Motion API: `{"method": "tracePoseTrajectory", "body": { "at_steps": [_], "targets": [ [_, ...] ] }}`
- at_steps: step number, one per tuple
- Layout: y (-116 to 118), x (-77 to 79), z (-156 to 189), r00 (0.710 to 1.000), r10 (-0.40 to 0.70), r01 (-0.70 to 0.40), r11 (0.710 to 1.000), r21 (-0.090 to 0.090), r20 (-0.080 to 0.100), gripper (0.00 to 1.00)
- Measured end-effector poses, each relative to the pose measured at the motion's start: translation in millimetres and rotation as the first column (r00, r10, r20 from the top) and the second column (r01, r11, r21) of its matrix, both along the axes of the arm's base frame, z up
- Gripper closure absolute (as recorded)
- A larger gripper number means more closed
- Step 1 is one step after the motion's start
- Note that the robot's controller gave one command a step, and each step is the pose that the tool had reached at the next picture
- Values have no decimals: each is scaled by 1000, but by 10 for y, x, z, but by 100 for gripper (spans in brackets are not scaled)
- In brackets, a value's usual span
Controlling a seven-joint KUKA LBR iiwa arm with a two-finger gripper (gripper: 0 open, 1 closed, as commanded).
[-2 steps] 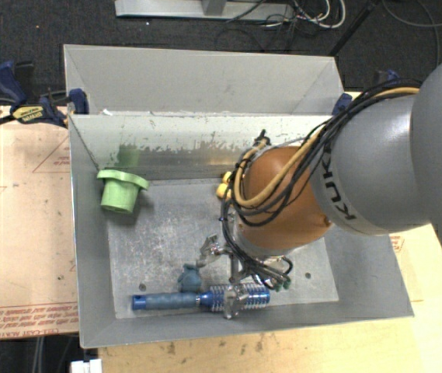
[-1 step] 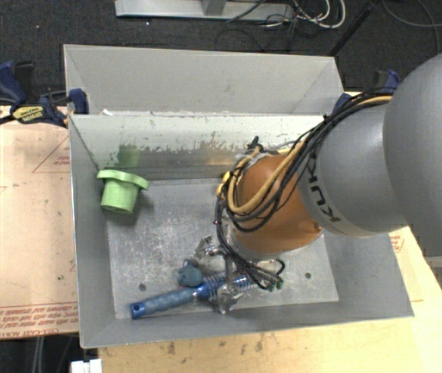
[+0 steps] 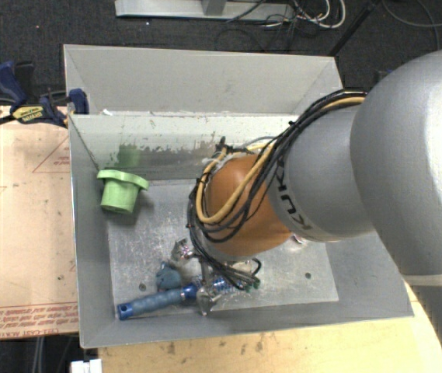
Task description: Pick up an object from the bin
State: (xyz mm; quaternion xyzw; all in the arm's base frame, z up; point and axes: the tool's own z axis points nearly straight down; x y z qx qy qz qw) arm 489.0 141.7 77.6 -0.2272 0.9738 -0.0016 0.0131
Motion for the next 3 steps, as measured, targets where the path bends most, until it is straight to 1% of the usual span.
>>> {"method": "tracePoseTrajectory", "body": {
  "at_steps": [1, 2, 3],
  "targets": [
    [11, -30, -8, 1000, -4, 4, 1000, 2, -11, 100],
    [23, -11, 935, 1000, -5, 5, 1000, 0, -19, 100],
    [27, -10, 958, 1000, -7, 7, 1000, -2, -26, 100]
  ]
}}
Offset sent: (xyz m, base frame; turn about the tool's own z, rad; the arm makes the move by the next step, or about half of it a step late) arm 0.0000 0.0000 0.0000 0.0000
